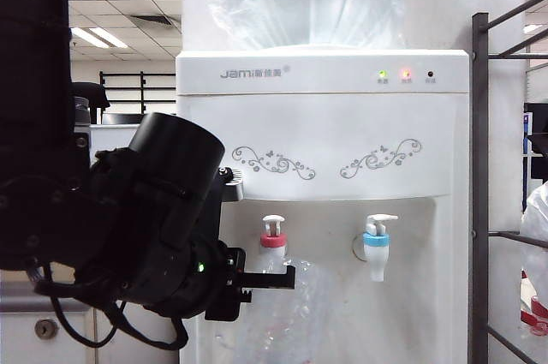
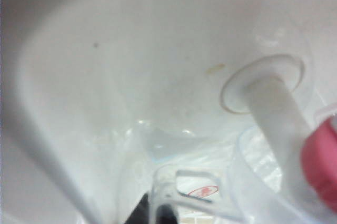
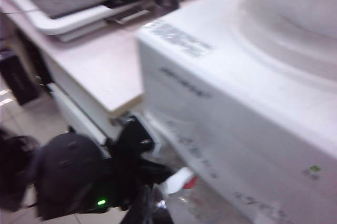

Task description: Pick up the plastic mug from the left desk, go to the hot water outlet of the water dispenser, press the vertical switch to get some water, then put the mug back on the desk.

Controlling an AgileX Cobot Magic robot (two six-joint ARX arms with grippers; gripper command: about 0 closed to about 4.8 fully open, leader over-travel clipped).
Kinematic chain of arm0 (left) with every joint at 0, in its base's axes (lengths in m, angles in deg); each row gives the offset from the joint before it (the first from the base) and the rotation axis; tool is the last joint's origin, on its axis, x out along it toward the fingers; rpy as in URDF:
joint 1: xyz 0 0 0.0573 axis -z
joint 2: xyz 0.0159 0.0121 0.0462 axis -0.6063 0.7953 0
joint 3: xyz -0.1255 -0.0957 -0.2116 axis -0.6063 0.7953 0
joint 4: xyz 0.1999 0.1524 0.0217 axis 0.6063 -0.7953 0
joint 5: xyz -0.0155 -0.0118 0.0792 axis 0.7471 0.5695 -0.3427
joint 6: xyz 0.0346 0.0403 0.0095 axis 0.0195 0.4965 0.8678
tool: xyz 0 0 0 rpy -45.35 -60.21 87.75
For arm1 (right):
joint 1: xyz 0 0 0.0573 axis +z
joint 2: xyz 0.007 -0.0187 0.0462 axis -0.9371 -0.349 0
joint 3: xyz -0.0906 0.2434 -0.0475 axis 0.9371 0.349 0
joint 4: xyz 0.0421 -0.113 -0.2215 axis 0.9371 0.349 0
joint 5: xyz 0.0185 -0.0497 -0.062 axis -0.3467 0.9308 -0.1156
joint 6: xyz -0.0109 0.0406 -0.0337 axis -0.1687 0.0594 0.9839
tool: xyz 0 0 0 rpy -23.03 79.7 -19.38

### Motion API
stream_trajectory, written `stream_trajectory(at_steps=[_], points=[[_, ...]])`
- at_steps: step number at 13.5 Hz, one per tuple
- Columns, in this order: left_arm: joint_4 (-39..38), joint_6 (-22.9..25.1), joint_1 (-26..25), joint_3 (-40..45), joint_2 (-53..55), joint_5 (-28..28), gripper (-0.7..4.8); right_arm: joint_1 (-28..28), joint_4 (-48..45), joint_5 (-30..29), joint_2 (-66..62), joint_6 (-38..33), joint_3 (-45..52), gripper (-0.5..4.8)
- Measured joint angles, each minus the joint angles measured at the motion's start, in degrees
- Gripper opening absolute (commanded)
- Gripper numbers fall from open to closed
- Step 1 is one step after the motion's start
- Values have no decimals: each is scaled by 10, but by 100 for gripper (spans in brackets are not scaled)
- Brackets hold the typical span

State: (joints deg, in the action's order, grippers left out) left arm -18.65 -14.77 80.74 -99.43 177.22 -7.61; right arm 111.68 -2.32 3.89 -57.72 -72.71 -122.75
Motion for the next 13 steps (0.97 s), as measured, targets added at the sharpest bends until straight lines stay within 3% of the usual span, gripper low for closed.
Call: stream_trajectory(at_steps=[4,9,10,13], points=[[0,0,0,0,0,0,-5,3,-12,-11,71,0,50,-5],[0,0,0,0,0,0,-5,3,7,-158,73,-7,50,-5],[0,0,0,0,0,0,-5,3,29,-164,73,-7,50,-5],[0,0,0,0,0,-1,-5,3,87,-93,73,-7,50,-5]])
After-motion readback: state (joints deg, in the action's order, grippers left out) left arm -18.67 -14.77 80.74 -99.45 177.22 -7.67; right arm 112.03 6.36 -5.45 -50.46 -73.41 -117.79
